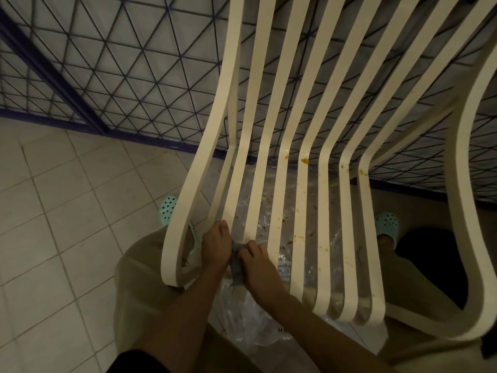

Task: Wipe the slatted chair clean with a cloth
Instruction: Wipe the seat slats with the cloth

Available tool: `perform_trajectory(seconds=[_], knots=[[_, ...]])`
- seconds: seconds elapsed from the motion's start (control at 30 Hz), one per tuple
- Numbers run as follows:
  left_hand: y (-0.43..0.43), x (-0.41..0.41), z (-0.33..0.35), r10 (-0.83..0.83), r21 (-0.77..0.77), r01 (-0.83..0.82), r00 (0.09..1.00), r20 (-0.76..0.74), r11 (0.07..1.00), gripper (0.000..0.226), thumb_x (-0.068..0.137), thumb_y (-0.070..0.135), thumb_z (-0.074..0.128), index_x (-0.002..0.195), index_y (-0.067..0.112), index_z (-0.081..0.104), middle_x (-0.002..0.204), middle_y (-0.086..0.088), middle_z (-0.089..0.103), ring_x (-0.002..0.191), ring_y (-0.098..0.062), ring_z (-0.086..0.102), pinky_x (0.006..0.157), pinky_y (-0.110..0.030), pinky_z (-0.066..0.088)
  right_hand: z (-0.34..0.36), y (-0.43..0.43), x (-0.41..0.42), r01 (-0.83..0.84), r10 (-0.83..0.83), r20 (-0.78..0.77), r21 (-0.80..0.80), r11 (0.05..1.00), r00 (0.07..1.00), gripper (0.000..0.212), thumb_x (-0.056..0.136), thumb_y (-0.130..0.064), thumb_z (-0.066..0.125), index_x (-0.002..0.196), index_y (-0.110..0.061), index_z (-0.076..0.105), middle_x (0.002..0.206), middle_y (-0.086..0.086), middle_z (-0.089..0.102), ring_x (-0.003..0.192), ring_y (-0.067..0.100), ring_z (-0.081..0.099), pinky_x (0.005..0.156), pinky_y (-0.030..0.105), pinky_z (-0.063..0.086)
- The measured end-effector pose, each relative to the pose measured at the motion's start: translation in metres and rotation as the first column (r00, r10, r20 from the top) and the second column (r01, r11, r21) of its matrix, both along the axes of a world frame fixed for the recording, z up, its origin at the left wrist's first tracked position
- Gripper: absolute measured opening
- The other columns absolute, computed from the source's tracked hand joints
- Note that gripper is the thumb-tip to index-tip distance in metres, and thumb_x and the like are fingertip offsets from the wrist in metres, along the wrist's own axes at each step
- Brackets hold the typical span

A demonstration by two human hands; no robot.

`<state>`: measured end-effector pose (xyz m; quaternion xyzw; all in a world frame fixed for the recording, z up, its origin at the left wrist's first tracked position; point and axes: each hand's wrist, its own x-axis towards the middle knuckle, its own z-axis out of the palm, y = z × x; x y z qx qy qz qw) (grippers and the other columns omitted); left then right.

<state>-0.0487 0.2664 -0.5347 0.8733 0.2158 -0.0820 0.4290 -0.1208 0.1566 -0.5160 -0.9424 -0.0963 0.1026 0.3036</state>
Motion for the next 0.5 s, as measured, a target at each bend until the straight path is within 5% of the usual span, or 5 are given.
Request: perform_trajectory(seconds=[0.2, 0.37, 0.5], knots=[[-0.005, 0.007, -0.002, -0.055, 0.241, 0.063, 0.998, -0.042, 0.969, 0.048, 0.104, 0.034, 0.029, 0.093, 0.003, 0.063, 0.083, -0.016, 0.065, 0.079, -0.032, 0.063, 0.068, -0.033, 0.044, -0.005, -0.002, 0.031, 0.075, -0.076, 0.047, 0.005, 0.997, 0.996, 0.029, 0.083, -0.005, 0.064, 0.110, -0.012, 0.059, 0.114, 0.008, 0.051, 0.103, 0.023, 0.046, 0.081, 0.030, 0.048], [0.000, 0.032, 0.000, -0.091, 0.155, 0.116, 0.983, -0.159, 0.981, 0.050, 0.102, 0.040, 0.027, 0.115, 0.005, 0.060, 0.109, -0.017, 0.065, 0.103, -0.035, 0.061, 0.087, -0.038, 0.047, -0.007, -0.008, 0.059, 0.088, -0.087, 0.063, -0.002, 0.996, 0.994, 0.025, 0.089, -0.008, 0.060, 0.113, -0.009, 0.058, 0.116, 0.010, 0.050, 0.105, 0.025, 0.045, 0.082, 0.027, 0.042], [-0.005, 0.049, 0.003, -0.131, 0.181, 0.155, 0.982, -0.139, 0.971, 0.048, 0.102, 0.037, 0.028, 0.117, 0.005, 0.059, 0.112, -0.019, 0.063, 0.105, -0.036, 0.059, 0.086, -0.037, 0.045, -0.011, -0.015, 0.082, 0.093, -0.092, 0.068, -0.018, 0.996, 0.993, 0.023, 0.089, -0.005, 0.059, 0.112, -0.006, 0.059, 0.115, 0.015, 0.051, 0.103, 0.030, 0.046, 0.082, 0.035, 0.045]])
